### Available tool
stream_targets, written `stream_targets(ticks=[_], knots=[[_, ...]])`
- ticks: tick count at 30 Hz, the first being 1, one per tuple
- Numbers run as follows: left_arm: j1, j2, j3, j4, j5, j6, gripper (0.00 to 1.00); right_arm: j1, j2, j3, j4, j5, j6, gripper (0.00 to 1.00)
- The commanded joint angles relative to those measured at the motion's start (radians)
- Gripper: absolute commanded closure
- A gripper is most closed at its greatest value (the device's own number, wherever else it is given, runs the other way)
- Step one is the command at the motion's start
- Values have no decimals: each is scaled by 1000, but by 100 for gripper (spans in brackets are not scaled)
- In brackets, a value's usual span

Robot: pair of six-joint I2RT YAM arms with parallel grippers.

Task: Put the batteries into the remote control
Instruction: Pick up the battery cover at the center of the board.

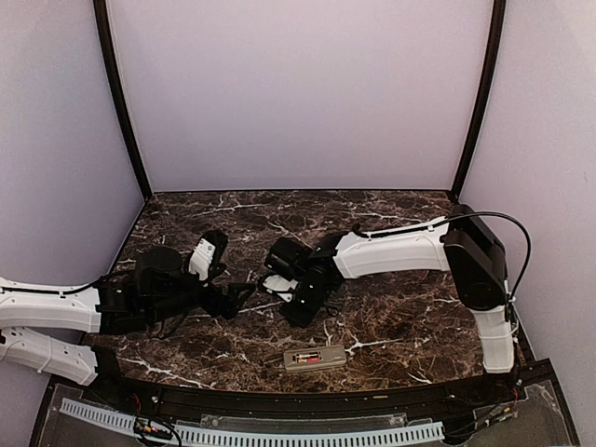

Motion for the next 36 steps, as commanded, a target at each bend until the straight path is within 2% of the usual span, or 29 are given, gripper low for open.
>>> stream_targets(ticks=[1,6,12,26,29,33,36], knots=[[6,-13,-20,8,-12,-1,7,11,7,-20,-14,16,3,81],[5,-9,-21,13,-8,-2,7,13,14,-23,-8,15,1,81],[5,-6,-18,14,-3,4,7,14,22,-19,-5,14,1,89],[5,6,-17,20,12,4,7,14,44,1,-11,21,-5,87],[7,6,-16,20,14,3,7,14,50,-1,-11,21,-5,89],[6,5,-17,21,15,4,7,13,49,-3,-16,21,-4,100],[6,-2,-19,24,18,14,7,14,34,0,-24,13,-4,100]])
